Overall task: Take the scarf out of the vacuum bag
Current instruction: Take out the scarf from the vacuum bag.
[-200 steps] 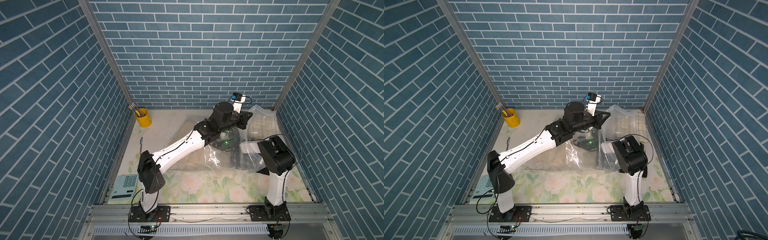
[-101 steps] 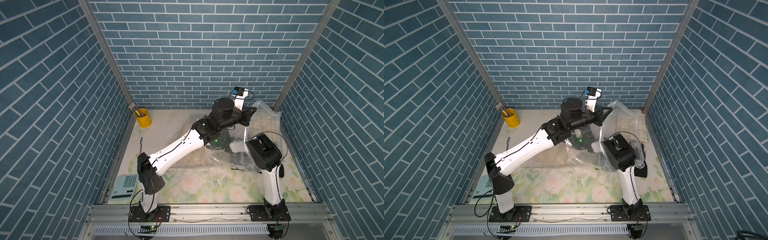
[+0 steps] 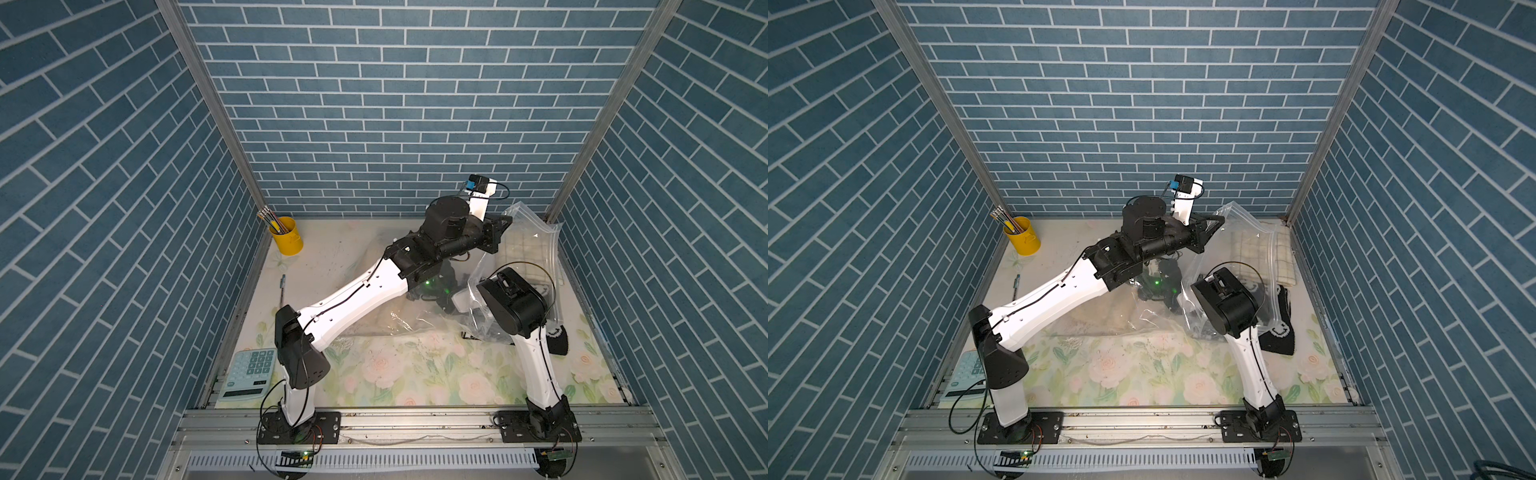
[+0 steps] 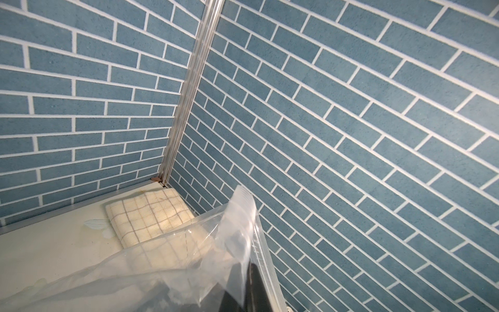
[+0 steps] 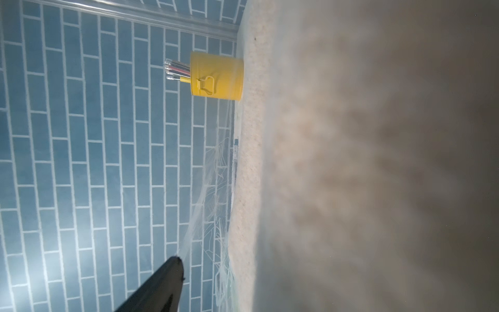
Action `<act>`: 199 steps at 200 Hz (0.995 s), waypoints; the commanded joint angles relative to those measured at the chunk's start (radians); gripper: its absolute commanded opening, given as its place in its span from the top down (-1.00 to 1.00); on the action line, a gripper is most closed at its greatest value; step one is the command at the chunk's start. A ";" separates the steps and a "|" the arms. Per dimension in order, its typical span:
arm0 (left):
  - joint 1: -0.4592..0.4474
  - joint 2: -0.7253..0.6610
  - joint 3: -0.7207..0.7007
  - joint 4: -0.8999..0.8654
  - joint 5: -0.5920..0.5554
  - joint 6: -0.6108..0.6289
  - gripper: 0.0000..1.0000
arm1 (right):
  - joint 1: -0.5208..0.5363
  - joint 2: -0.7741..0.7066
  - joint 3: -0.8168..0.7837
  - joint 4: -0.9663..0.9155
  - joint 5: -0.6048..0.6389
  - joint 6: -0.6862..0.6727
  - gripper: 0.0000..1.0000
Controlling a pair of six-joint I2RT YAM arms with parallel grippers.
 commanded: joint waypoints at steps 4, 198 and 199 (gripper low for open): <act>-0.013 -0.013 0.029 0.063 -0.002 0.015 1.00 | 0.023 0.082 0.017 0.098 0.024 0.094 -0.76; -0.014 -0.111 -0.098 0.048 -0.077 0.031 1.00 | 0.020 0.156 0.027 0.250 -0.041 0.134 1.00; -0.014 -0.111 -0.098 0.049 -0.077 0.030 1.00 | 0.020 0.155 0.027 0.242 -0.042 0.128 1.00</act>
